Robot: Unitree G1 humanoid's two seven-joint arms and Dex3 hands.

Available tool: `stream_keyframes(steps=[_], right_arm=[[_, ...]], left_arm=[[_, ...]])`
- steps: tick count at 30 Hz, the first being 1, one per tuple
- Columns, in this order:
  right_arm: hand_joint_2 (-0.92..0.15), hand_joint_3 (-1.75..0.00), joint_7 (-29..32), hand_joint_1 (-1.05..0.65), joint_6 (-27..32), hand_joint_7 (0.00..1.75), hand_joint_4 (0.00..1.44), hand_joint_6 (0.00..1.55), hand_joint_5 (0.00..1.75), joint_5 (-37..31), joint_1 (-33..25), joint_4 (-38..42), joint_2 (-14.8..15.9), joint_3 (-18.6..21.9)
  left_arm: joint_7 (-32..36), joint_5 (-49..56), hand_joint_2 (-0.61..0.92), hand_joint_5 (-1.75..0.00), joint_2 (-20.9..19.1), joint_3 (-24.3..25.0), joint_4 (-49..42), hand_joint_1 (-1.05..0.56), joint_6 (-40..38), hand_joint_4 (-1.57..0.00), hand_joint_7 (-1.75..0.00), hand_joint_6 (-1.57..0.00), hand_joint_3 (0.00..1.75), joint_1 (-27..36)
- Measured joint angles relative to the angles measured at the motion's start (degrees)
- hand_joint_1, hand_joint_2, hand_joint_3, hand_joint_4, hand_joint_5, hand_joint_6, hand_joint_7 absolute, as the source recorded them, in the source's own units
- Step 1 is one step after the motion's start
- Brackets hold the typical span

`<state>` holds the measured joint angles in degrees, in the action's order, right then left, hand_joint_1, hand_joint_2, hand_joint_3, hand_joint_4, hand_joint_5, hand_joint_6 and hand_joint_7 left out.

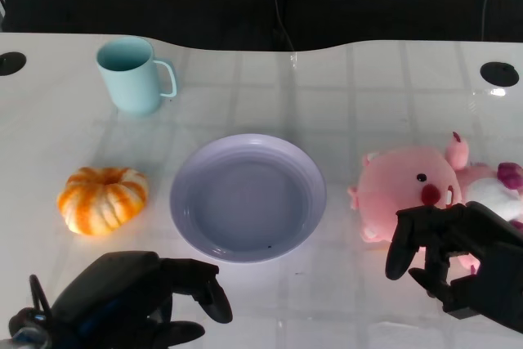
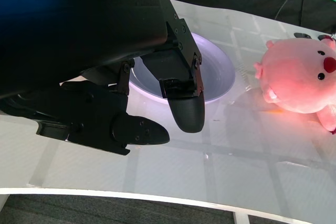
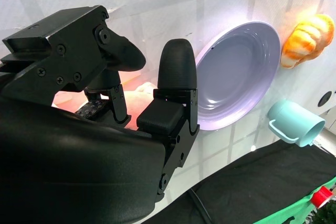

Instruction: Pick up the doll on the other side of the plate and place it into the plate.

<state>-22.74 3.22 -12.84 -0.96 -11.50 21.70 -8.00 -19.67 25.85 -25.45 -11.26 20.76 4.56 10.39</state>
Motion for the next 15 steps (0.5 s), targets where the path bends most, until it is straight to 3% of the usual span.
stream_keyframes(steps=[15], right_arm=[[-0.57, -0.98, 0.2, 0.05, -1.7, 1.22, 0.75, 0.75, 1.47, 0.0, -0.1, 0.9, 0.0, 0.0]], left_arm=[[0.0, -0.1, 0.92, -1.6, 0.0, 0.1, -0.6, -0.17, 0.9, -0.63, -0.79, -0.78, 0.25, 0.0]])
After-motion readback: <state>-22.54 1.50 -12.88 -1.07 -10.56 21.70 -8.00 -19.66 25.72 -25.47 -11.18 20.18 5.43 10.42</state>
